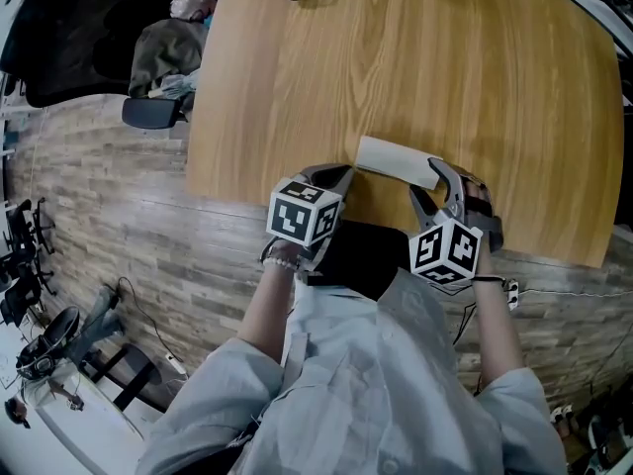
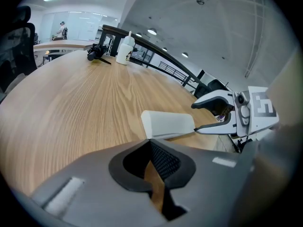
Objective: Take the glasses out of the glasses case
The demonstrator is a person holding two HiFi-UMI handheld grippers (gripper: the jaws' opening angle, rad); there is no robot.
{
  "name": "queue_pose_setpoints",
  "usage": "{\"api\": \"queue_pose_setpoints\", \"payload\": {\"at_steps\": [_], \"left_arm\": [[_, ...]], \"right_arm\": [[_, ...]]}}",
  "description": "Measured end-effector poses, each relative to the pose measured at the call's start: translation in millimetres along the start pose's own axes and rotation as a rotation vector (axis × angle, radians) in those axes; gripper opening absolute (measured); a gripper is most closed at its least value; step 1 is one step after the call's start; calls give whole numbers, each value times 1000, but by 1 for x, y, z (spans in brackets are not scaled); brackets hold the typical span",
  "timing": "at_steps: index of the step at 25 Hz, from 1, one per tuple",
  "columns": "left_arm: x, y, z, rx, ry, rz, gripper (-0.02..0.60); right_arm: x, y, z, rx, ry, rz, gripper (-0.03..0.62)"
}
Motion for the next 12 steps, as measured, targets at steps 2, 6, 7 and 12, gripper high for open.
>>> {"api": "queue_pose_setpoints", "payload": {"at_steps": [2,6,7,12], "left_arm": [[2,1,1,-2,2,3,5],[3,0,0,-1,8,3,5],[3,-1,-1,-4,11,-1,5],[4,-2,-1,-19,17,-10,5]], "right_arm": [[5,4,4,-29,-13,28,227],[11,7,8,-84,-15,58,233],[12,7,8,-94,-10,64,232],[21,9,8,-108,-11,91,233]]}}
Point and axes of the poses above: the fingertips, and each gripper's own axes: x forward along the fingers, z to its left, y out of its underside, the point moved 3 cm from there along -x, backward along the fingers, and after that the axes turned 11 degrees about x, right-handed, at the moved point
